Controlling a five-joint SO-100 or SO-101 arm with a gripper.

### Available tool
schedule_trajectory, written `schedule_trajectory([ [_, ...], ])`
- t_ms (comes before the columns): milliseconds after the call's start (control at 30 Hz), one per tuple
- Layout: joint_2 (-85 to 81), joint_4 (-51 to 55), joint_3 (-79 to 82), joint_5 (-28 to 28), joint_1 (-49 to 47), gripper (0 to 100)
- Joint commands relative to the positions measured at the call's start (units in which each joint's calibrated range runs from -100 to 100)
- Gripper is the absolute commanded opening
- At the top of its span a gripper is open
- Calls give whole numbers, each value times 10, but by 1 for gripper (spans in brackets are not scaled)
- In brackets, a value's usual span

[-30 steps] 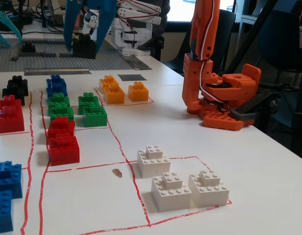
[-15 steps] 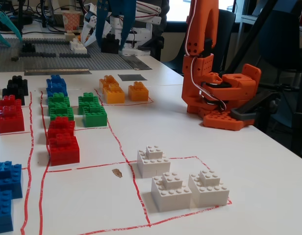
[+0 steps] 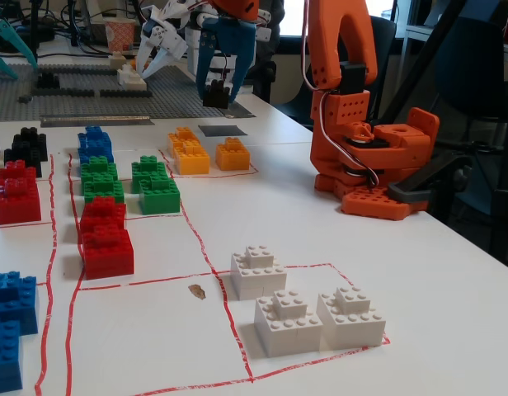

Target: Grab the block and put it in the grey marker

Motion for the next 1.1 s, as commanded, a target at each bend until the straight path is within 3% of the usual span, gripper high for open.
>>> schedule_trajectory([
  [0,-10,-25,-88,16,24,0],
  [567,126,-25,-193,44,59,1],
  [833,140,-25,-181,61,81,24],
  [1067,127,-28,-159,54,77,30],
])
